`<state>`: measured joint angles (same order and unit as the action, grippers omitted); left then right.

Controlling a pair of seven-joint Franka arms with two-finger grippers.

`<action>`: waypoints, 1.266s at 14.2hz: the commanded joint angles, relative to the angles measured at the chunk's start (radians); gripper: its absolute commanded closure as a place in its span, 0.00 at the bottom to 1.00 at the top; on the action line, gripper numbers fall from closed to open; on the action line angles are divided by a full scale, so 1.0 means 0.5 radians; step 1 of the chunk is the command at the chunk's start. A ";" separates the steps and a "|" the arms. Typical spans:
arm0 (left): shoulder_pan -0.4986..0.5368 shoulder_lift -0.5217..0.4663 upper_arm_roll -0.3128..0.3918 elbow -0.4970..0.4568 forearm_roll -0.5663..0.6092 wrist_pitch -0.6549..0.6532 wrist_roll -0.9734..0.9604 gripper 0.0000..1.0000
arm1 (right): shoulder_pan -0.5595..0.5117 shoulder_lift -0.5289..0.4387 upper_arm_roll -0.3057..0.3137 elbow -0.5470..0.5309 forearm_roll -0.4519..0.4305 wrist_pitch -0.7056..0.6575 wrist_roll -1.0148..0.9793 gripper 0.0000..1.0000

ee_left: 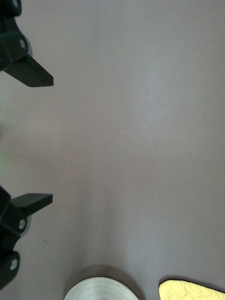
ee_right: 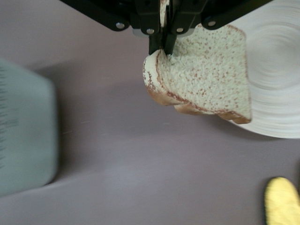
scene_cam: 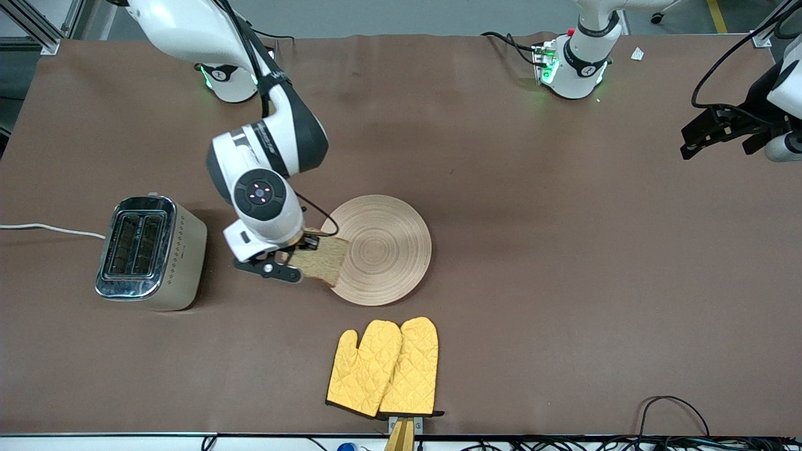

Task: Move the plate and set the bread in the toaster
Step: 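Lift the bread slice with the right gripper over the toaster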

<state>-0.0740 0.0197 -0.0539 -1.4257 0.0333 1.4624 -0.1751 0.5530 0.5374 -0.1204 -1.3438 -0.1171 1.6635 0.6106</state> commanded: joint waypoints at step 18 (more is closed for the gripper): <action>0.004 0.010 0.037 0.001 0.102 -0.013 0.228 0.00 | -0.342 0.020 -0.008 -0.043 -1.530 -0.551 -1.013 1.00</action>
<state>-0.0667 0.0269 -0.0342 -1.4296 0.0679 1.4624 -0.0634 0.3949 0.5624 -0.1332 -1.3216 -0.8374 1.3609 0.0923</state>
